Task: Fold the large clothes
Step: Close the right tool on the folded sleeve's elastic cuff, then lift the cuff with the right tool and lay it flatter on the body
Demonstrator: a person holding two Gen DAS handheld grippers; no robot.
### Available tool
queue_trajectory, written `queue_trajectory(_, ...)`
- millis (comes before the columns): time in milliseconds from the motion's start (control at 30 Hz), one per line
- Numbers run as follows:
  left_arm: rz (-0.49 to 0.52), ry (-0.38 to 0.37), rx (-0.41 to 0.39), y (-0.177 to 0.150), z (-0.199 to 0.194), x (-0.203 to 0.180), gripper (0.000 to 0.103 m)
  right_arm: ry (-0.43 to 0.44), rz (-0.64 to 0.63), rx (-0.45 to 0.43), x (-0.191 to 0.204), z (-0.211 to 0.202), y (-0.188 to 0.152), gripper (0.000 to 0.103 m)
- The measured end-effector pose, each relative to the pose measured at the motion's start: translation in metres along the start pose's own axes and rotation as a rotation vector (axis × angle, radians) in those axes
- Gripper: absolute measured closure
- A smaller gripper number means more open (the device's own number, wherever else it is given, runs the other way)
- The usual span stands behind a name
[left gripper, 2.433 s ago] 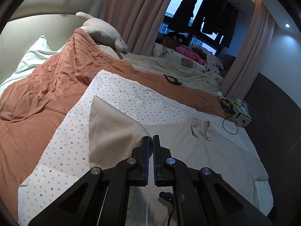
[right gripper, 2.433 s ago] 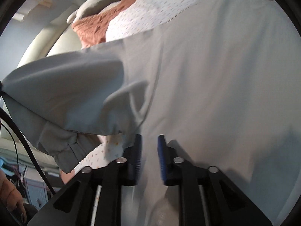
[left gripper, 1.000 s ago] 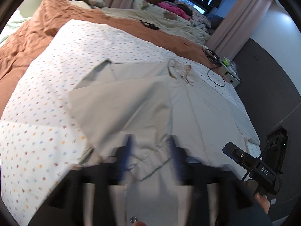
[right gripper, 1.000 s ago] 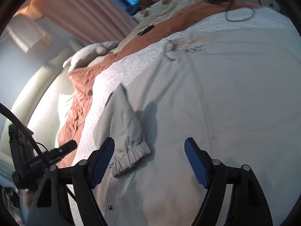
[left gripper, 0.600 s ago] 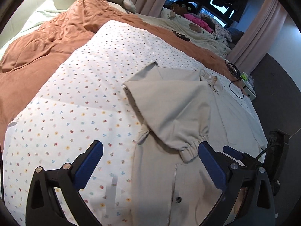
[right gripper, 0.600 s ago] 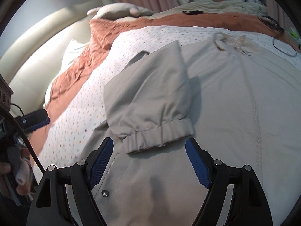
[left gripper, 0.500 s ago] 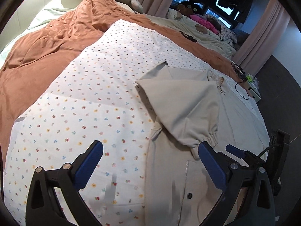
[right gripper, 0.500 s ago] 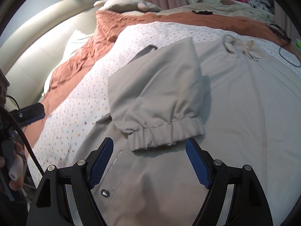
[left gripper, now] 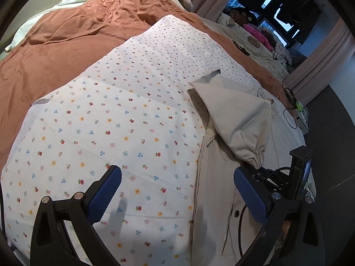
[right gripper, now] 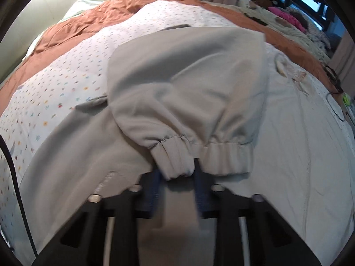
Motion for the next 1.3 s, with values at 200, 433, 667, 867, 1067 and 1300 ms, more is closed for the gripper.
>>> queue_trajectory(200, 0.026, 0.006, -0.007, -0.002, -0.010, -0.008, 0.000, 0.059, 0.074, -0.103, -0.021, -0.048, 0.003, 0.091)
queue_trajectory(433, 0.052, -0.006, 0.004, 0.001, 0.000, -0.025, 0.000, 0.191, 0.189, -0.190, -0.066, -0.116, 0.017, 0.092)
queue_trajectory(667, 0.085, -0.007, 0.060, 0.000, 0.033, -0.045, 0.000, 0.224, 0.263, -0.257, -0.123, -0.171, 0.025, 0.093)
queue_trajectory(867, 0.162, 0.015, 0.104, 0.000, 0.065, -0.068, 0.000, 0.175, 0.302, -0.303, -0.154, -0.202, 0.029, 0.093)
queue_trajectory(1067, 0.203, 0.047, 0.130, 0.006, 0.092, -0.082, 0.000, 0.132, 0.370, -0.308, -0.183, -0.208, 0.008, 0.093)
queue_trajectory(1300, 0.279, 0.099, 0.162, 0.006, 0.128, -0.094, 0.000, 0.093, 0.495, -0.242, -0.221, -0.169, -0.028, 0.093)
Point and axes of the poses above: each gripper's, at about its wrist camera, not at the fingertips, and z roughly the way its jaws point, x to its left, y to its top, the point moved 2 cm from there along z, roughly the way its jaws point, and after that the axes turned 1 degree about y, right-handed, at the moved point
